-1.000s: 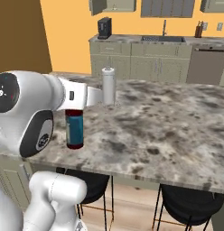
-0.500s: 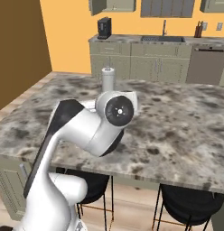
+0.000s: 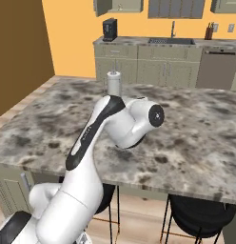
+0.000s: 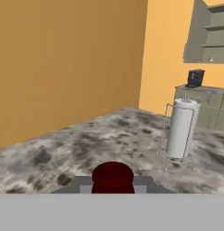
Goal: Get the candle and the beer from the cabinet and move them to the dining counter.
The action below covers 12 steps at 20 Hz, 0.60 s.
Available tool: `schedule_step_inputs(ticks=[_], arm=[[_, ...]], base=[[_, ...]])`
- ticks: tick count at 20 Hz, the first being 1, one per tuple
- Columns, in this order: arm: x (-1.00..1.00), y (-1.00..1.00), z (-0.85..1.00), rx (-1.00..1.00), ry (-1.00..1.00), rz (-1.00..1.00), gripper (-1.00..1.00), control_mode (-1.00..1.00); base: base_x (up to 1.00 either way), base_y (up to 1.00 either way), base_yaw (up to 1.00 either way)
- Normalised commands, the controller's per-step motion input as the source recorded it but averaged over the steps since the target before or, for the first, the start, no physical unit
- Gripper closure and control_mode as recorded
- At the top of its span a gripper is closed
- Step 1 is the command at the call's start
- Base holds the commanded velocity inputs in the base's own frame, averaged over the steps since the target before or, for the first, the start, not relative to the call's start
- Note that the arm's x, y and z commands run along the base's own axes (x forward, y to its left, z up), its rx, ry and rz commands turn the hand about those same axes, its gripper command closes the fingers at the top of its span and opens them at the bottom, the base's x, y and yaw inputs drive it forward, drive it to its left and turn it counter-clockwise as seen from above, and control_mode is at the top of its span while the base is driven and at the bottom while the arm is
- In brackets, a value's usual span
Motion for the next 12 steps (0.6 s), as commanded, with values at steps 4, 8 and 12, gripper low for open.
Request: schedule_step_inputs(ticks=[4,8,12], arm=[[1.0,0.14,-0.42,0.09,0.05,0.15,1.0,-1.0],[0.81,0.06,-0.46,0.09,0.04,0.06,1.0,-1.0],[0.36,0.0,-0.52,0.1,0.0,-0.01,1.0,-1.0]], base=[[0.0,0.0,0.0],[0.0,0.0,0.0],[0.0,0.0,0.0]])
